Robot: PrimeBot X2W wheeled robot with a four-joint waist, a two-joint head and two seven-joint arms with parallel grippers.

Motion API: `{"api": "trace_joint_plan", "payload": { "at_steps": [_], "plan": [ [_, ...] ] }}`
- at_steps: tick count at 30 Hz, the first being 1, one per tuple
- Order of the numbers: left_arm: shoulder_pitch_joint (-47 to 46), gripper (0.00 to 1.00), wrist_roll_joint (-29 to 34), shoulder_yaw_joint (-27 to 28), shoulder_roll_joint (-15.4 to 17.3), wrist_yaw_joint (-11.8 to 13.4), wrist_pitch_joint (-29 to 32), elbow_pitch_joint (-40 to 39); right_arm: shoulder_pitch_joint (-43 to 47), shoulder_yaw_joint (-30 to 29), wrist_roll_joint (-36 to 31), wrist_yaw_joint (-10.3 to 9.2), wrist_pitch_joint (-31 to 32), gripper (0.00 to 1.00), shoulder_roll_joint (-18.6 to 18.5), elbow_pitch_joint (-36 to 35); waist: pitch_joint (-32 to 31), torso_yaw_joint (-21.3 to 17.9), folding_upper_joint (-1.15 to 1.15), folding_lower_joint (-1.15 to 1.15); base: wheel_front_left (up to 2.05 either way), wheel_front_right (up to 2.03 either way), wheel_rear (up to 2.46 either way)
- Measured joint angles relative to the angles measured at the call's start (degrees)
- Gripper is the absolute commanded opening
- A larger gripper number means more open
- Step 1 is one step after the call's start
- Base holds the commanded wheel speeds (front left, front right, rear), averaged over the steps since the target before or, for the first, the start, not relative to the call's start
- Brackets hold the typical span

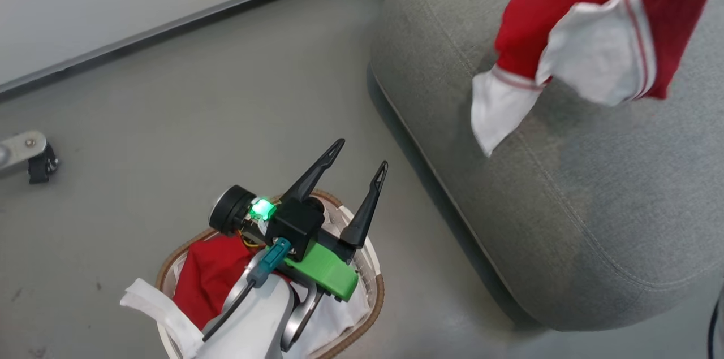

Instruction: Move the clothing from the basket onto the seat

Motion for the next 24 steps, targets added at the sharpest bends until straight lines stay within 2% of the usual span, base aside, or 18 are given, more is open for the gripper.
{"api": "trace_joint_plan", "payload": {
  "at_steps": [5,10,15,24],
  "plan": [
    [-1.8,1.0,0.5,-0.3,0.4,0.0,0.0,-0.7,-11.1,-2.7,-1.2,0.0,0.7,0.0,-7.3,5.2,3.5,2.2,0.0,0.0,0.0,0.0,0.0],
    [-4.0,1.0,1.4,-0.9,0.6,0.0,0.0,-1.5,-17.6,-5.5,-2.8,0.0,1.1,0.0,-10.3,10.9,7.5,4.4,0.0,0.0,0.0,0.0,0.0],
    [-5.9,1.0,2.8,-1.1,1.1,0.0,0.0,-1.8,-18.8,-8.5,-4.2,0.0,0.9,0.0,-9.7,15.9,11.7,6.3,0.0,0.0,0.0,0.0,0.0],
    [-7.8,1.0,4.2,0.2,2.0,0.0,0.0,-2.8,-13.8,-16.9,-8.1,0.0,0.1,0.0,-4.5,23.6,19.6,8.5,0.0,0.01,0.0,0.0,0.0]
  ]
}}
